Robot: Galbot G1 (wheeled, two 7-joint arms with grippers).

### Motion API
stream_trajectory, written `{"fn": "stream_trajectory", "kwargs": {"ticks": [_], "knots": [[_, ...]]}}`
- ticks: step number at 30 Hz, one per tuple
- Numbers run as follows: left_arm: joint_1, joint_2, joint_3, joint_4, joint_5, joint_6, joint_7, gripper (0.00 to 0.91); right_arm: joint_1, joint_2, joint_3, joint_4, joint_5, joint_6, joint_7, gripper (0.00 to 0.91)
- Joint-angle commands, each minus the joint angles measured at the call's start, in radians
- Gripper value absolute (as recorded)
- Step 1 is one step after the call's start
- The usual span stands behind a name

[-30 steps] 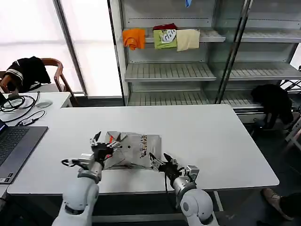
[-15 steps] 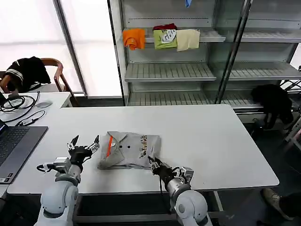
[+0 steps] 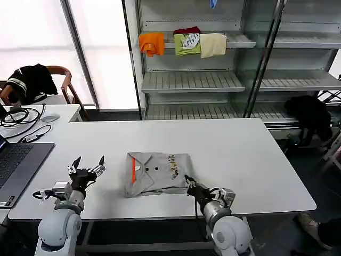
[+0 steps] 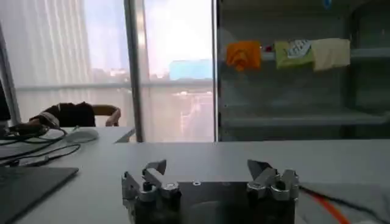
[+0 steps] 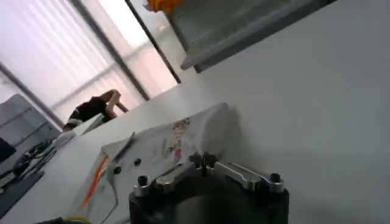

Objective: Fold and organize the clothes.

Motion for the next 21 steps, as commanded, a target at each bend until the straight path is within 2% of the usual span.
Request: {"fn": "stream_trajectory", "kwargs": {"ticks": [1,2,3,4,6,7,8,9,11,14,16,21], "knots": [[0.011,0.002,-0.009,-0.003,-0.001,-0.011,0.006,0.907,-0.057,-0.109,0.197,0.048,0.041,-0.003,-0.017,0.000],[0.011,0.001,-0.007,-0.003,0.002,-0.013,0.008,0.907,-0.069,-0.117,0.202,0.052,0.041,-0.003,-0.020,0.000],[0.012,-0.001,-0.005,-0.004,0.005,-0.013,0.010,0.907,-0.096,-0.142,0.203,0.059,0.027,-0.003,-0.040,0.786],[0.013,-0.002,-0.004,-0.004,0.006,-0.013,0.013,0.907,-0.107,-0.150,0.201,0.062,0.008,-0.003,-0.057,0.907],[0.016,-0.006,-0.001,-0.007,0.005,-0.013,0.020,0.907,-0.151,-0.148,0.198,0.071,-0.100,-0.001,-0.140,0.907],[0.017,-0.007,0.000,-0.008,0.004,-0.013,0.025,0.907,-0.167,-0.138,0.200,0.077,-0.144,-0.001,-0.153,0.907],[0.021,-0.009,0.002,-0.011,0.004,-0.015,0.031,0.907,-0.188,-0.104,0.208,0.086,-0.271,0.001,-0.208,0.907],[0.025,-0.009,0.002,-0.013,0.004,-0.017,0.037,0.907,-0.196,-0.096,0.204,0.095,-0.332,0.003,-0.221,0.907],[0.033,-0.008,0.001,-0.016,0.005,-0.020,0.045,0.907,-0.220,-0.109,0.189,0.124,-0.353,0.020,-0.214,0.907],[0.046,-0.005,-0.004,-0.021,0.004,-0.026,0.049,0.907,-0.255,-0.115,0.184,0.174,-0.529,0.062,-0.215,0.907],[0.058,-0.001,-0.011,-0.026,0.003,-0.033,0.051,0.907,-0.269,-0.137,0.203,0.193,-0.599,0.109,-0.203,0.907],[0.087,0.012,-0.024,-0.029,-0.028,-0.044,0.051,0.907,-0.229,-0.164,0.297,0.178,-0.580,0.101,-0.165,0.907]]}}
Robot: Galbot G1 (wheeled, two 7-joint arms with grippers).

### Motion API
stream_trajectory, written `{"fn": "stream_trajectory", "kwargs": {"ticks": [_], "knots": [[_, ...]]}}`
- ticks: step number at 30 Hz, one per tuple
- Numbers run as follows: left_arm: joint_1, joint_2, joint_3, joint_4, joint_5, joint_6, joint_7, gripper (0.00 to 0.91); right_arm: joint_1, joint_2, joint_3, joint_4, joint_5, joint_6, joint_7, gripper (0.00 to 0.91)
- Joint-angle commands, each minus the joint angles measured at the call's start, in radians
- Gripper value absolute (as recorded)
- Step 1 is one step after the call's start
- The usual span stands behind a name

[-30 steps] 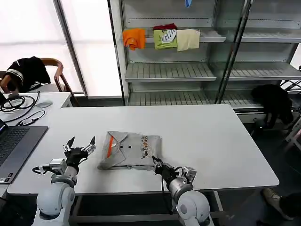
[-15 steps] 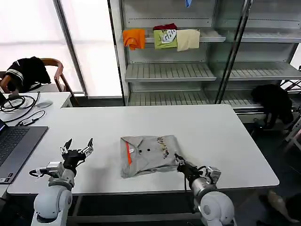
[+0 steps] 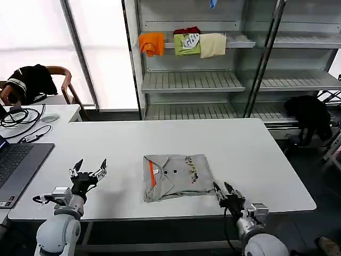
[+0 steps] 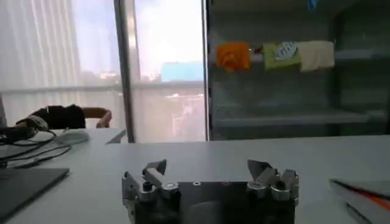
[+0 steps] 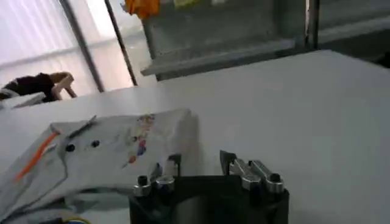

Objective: Fold and organize the clothes.

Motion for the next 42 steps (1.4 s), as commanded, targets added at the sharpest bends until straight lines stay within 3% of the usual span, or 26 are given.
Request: {"fn": "stream_trajectory", "kwargs": {"ticks": [1,4,10,19,24,42], "knots": [[0.043,0.011,-0.016,-0.005,-0.033,-0.014,0.008,0.907,-0.010,-0.052,0.144,0.021,-0.266,0.054,-0.013,0.907],[0.050,0.011,-0.014,-0.007,-0.078,-0.011,0.007,0.907,0.024,-0.084,0.177,-0.030,-0.300,0.065,-0.023,0.907],[0.056,0.002,0.007,-0.012,-0.162,0.011,0.006,0.907,0.051,-0.121,0.224,-0.060,-0.283,0.093,-0.058,0.907],[0.064,-0.017,0.045,-0.018,-0.153,0.041,0.015,0.907,0.075,-0.133,0.233,-0.074,-0.301,0.098,-0.107,0.907],[0.062,-0.016,0.047,-0.016,-0.144,0.041,0.016,0.907,0.083,-0.143,0.227,-0.095,-0.306,0.104,-0.090,0.907],[0.045,-0.010,0.029,0.001,-0.135,0.037,0.023,0.907,0.113,-0.132,0.206,-0.132,-0.285,0.109,-0.127,0.907]]}}
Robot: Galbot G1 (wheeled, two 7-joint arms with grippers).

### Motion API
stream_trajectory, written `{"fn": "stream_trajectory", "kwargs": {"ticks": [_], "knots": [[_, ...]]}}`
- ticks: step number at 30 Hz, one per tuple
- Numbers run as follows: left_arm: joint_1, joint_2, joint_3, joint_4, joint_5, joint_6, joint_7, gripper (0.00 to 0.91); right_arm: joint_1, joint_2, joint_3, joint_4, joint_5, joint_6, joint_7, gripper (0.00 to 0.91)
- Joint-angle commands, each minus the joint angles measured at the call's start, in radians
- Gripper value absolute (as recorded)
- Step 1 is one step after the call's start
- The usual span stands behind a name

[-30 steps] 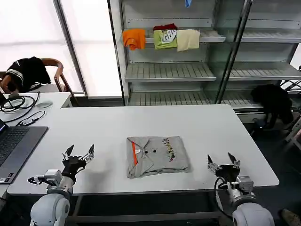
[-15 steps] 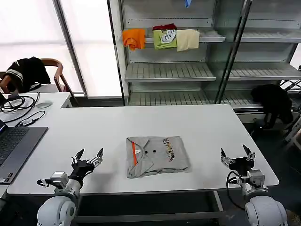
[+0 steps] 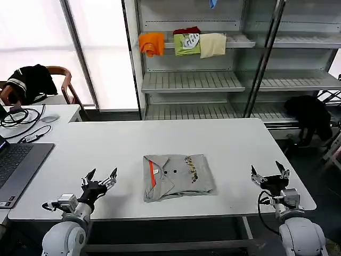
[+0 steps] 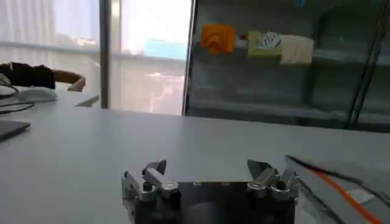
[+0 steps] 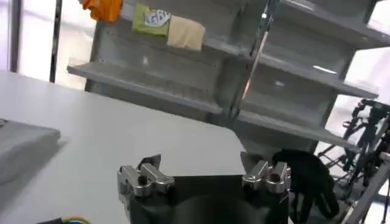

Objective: Fold and organize the clothes.

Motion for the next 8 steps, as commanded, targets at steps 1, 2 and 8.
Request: {"fn": "stream_trajectory", "kwargs": {"ticks": [1,2,8], "knots": [[-0.005,0.001,-0.009,0.007,-0.007,0.001,0.004,0.907,0.010,-0.006,-0.002,-0.018,-0.006,0.004,-0.013,0.907],[-0.006,0.002,-0.010,0.007,-0.009,0.001,0.004,0.907,0.011,-0.006,-0.003,-0.018,-0.006,0.004,-0.016,0.907],[0.001,0.005,-0.015,0.006,-0.011,-0.014,0.005,0.907,0.018,-0.005,-0.008,-0.021,-0.007,0.001,-0.026,0.907]]}}
